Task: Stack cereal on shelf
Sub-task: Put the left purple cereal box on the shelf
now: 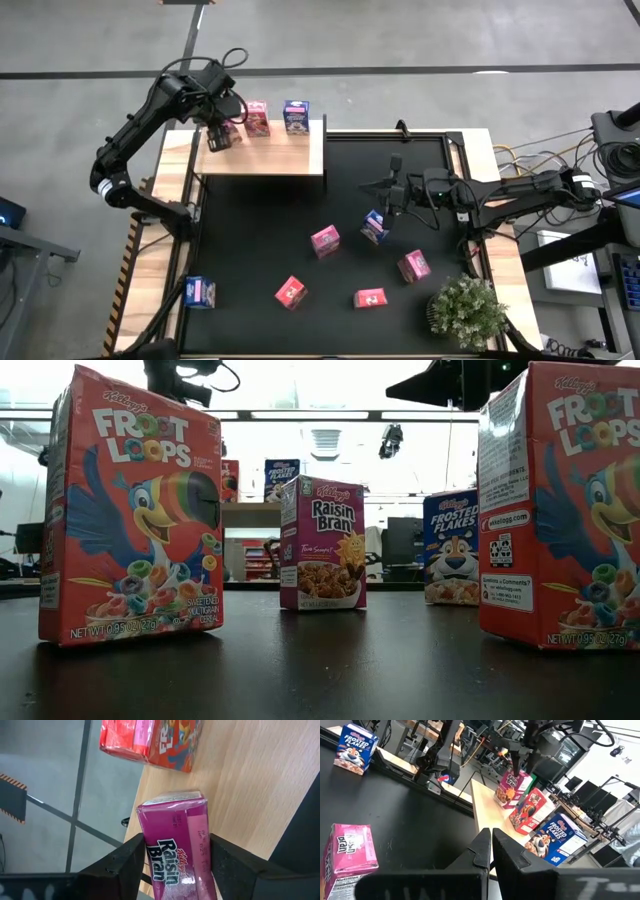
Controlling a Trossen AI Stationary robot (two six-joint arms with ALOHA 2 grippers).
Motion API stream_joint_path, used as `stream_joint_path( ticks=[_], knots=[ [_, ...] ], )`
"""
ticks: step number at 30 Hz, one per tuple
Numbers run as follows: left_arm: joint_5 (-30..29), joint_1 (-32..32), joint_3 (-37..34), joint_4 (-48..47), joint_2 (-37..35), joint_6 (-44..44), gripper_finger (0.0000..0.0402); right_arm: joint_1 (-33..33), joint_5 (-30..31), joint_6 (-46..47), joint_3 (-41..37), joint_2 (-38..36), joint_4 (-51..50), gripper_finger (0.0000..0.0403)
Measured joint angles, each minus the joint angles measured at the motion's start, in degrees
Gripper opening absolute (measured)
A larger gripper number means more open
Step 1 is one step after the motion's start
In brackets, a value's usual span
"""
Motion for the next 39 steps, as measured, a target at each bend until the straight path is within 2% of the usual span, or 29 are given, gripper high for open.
stream_joint_path(
  ticks=[9,15,20,26,31,35,39],
  knots=[
    [-0.16,0.04,0.00,0.43,-0.04,0.07,0.0233,-0.01,0.00,-1.07,0.14,0.00,0.02,0.0009],
    [-2.77,-0.37,0.00,0.38,-0.88,-0.50,0.0238,-0.01,0.00,-1.14,0.14,0.00,0.04,0.0009],
    [-2.59,-1.57,0.00,0.80,-2.84,-5.90,0.0237,-0.01,0.02,-1.18,0.14,0.00,0.04,0.0009],
    [-1.30,-1.79,-0.13,12.30,-5.24,-16.10,0.0232,-0.01,0.02,-1.40,0.14,0.00,0.12,0.0009],
    [-1.24,-1.57,-4.45,21.83,-7.99,-21.11,0.0230,-0.01,0.02,-1.40,0.14,0.00,0.22,0.0009],
    [-1.27,-1.57,-10.31,23.46,-9.47,-23.86,0.0200,-0.01,0.03,-1.40,0.14,0.00,-0.01,0.0009],
    [-4.72,-1.57,-13.61,23.64,-10.42,-26.02,0.0138,-0.01,0.04,-1.40,0.14,0.00,0.00,0.0009]
  ],
)
